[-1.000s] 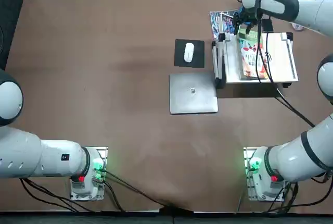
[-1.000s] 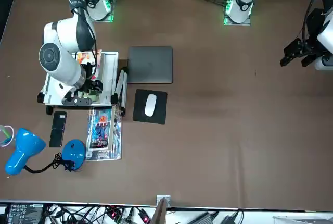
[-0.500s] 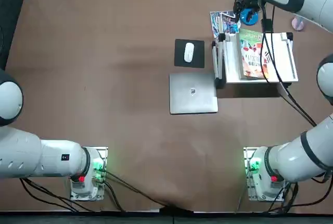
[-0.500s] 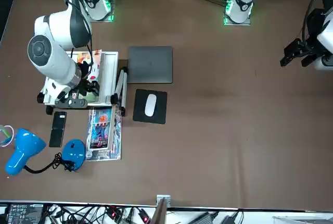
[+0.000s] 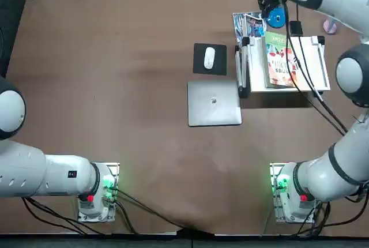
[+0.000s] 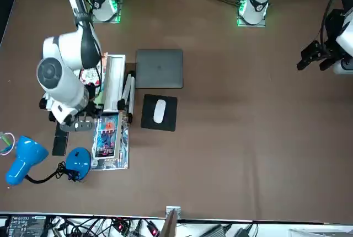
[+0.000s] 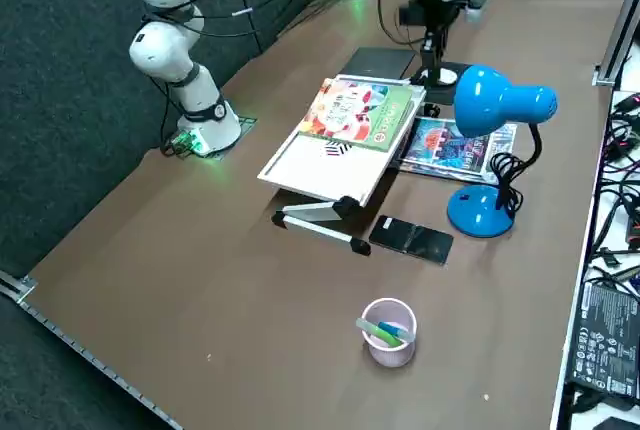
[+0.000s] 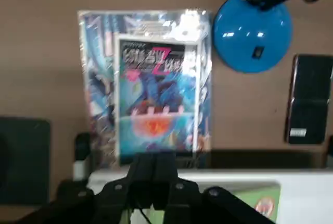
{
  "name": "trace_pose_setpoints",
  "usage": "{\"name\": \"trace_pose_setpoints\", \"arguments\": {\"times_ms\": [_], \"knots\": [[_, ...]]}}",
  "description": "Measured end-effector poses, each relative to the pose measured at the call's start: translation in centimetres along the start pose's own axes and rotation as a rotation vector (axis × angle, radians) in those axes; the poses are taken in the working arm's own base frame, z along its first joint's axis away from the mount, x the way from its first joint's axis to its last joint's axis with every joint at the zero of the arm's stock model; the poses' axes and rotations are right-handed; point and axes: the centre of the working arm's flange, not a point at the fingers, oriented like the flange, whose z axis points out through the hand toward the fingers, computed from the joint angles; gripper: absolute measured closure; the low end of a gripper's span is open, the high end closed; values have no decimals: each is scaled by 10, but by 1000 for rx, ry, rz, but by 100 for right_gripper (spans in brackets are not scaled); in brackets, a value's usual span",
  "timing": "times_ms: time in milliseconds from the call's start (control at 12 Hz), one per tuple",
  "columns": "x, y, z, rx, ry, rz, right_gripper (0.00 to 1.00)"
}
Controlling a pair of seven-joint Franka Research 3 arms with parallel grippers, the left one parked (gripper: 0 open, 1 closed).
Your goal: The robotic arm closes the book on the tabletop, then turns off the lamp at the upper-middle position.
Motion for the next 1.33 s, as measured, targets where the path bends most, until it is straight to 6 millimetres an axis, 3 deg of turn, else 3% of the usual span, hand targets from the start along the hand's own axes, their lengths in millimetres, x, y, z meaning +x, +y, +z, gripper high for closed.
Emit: {"name": "trace_pose_setpoints", "arguments": {"times_ms": [83,333,417,750,1333], "knots": [[7,2,13,-24,18,-8,98],[24,12,54,-81,65,-34,99],[32,22,76,-118,93,-54,99],[46,62,115,-150,133,-66,99],[53,107,140,-174,164,-72,99]]}}
